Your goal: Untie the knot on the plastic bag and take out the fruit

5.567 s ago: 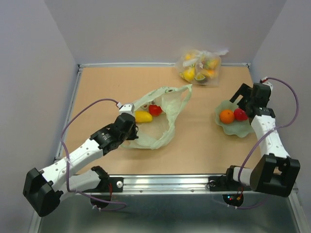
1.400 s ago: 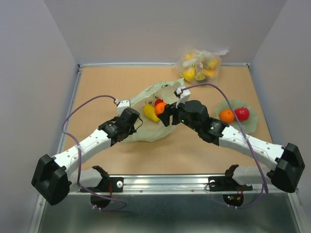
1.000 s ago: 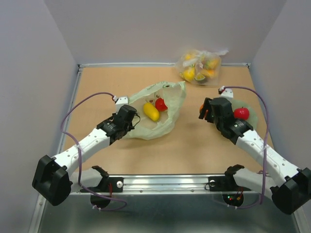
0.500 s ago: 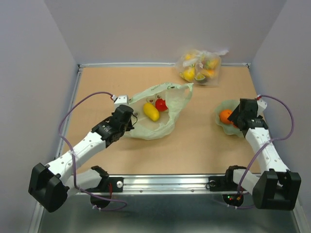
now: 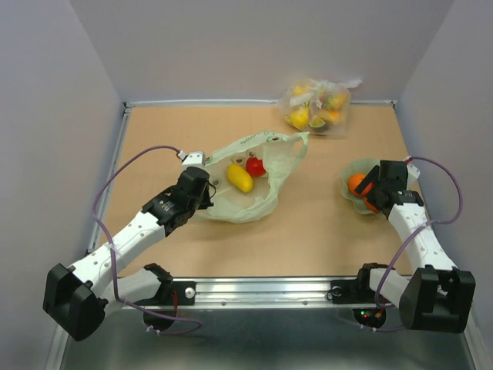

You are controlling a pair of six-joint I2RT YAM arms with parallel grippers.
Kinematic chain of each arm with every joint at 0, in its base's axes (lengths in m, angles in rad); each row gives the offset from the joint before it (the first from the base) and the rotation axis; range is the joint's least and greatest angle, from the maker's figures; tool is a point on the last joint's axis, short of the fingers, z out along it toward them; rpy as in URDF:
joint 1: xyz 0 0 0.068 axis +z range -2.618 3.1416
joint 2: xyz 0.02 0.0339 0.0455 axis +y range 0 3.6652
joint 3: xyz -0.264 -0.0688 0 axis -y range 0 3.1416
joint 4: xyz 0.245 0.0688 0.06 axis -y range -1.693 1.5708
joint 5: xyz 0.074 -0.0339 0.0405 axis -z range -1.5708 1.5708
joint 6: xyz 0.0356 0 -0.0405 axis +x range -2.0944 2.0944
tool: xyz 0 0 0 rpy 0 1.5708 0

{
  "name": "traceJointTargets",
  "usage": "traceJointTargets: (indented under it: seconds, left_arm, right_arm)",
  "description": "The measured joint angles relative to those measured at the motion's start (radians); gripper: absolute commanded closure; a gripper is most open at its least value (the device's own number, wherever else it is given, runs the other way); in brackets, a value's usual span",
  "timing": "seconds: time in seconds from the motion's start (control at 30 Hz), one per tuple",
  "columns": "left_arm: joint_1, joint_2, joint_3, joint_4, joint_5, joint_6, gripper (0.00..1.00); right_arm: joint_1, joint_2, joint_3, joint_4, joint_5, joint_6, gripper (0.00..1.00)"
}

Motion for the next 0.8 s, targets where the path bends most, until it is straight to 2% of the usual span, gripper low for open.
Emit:
traceJointTargets:
  seconds: [0.27, 0.53, 0.63, 0.8]
  left_arm:
    - [0.000, 0.000, 0.000, 0.000, 0.017, 0.006, 1.00]
    - [0.000, 0.003, 0.000, -0.002, 0.024, 0.009, 1.00]
    - [0.000, 0.003, 0.000, -0.002, 0.025, 0.009, 1.00]
    - [0.000, 0.015, 0.000, -0.005, 0.025, 0.008, 1.00]
  right_arm:
    - [0.000, -0.077, 0.013, -0.019, -0.042, -0.066, 0.00]
    - [0.028, -0.093, 0.177, -0.033, -0.298, -0.223, 0.00]
    - [0.107, -0.097, 0.240, -0.026, -0.379, -0.271, 0.00]
    - [0.359, -0.073, 0.283, 0.002, -0.422, -0.330, 0.00]
